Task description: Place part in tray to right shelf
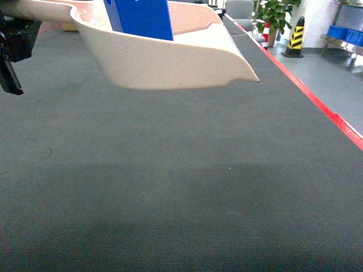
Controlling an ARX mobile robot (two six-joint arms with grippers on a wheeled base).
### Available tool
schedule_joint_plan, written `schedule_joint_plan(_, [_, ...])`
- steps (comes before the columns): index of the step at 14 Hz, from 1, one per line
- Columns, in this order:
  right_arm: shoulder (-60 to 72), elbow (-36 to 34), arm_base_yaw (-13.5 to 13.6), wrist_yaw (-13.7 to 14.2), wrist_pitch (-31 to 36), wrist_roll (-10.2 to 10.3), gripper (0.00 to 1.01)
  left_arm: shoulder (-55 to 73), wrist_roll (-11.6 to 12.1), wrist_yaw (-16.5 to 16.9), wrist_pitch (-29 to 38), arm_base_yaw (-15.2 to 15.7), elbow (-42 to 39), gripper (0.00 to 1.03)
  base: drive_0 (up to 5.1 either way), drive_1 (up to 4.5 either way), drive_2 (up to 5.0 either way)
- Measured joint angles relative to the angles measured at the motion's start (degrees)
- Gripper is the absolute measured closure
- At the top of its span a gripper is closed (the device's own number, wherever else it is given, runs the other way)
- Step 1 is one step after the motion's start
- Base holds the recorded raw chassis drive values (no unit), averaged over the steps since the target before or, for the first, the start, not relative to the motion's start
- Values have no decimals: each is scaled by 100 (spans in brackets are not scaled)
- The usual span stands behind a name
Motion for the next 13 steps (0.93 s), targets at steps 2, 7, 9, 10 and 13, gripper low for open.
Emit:
schedule_joint_plan(2, [4, 0, 0, -2, 0, 0, 3, -2, 4, 9, -9, 0, 0, 89, 492, -253, -253])
schedule_joint_plan(7, [-2, -2, 0, 2, 2, 0, 3, -2, 2, 7, -11, -2, -2, 89, 504, -242, -242])
schedule_joint_plan(9, [4, -2, 0, 0, 0, 0, 3, -4, 2, 13, -2, -13, -2, 89, 500, -245, -245])
schedule_joint_plan(10, [4, 0, 0, 0, 2, 0, 3, -4, 4, 20, -26, -13, -2, 89, 496, -250, -250])
schedule_joint_plan(13, [2, -2, 0, 7, -7, 0, 3, -9, -2, 0, 0, -9, -7, 89, 504, -241, -241])
